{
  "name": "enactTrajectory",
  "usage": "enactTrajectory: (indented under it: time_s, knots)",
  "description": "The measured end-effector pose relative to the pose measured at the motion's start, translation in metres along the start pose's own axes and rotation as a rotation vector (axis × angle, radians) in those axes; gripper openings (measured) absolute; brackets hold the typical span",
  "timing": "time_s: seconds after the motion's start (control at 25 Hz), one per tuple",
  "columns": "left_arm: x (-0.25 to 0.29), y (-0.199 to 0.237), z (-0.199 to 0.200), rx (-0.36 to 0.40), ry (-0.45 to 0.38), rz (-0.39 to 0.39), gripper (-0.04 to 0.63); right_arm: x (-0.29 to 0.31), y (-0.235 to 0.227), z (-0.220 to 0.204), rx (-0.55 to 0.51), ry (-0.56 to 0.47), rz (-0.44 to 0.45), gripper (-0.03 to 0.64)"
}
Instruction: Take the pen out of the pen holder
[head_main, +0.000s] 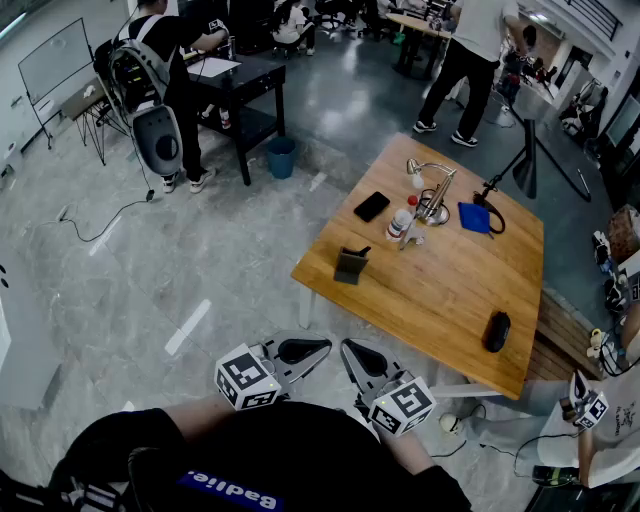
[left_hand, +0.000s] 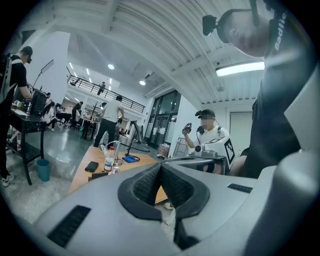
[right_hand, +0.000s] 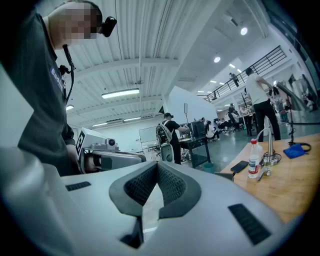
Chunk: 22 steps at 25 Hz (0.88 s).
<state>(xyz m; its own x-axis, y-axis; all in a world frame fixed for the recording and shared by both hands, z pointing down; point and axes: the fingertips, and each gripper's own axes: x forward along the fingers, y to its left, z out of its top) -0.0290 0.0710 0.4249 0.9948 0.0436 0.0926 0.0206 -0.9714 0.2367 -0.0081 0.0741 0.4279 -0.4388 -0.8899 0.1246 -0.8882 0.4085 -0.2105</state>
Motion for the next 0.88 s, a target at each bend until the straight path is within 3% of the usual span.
enactTrajectory:
  time_s: [0.52, 0.88]
  knots:
    - [0.006, -0.001, -0.006, -0.006, 0.002, 0.009, 0.009, -0.005, -0.006, -0.005, 0.008, 0.001, 0.004, 0.006]
    - [0.025, -0.008, -0.003, 0.002, 0.011, 0.046, 0.009, -0.019, -0.011, -0.001, 0.019, -0.017, 0.071, 0.006]
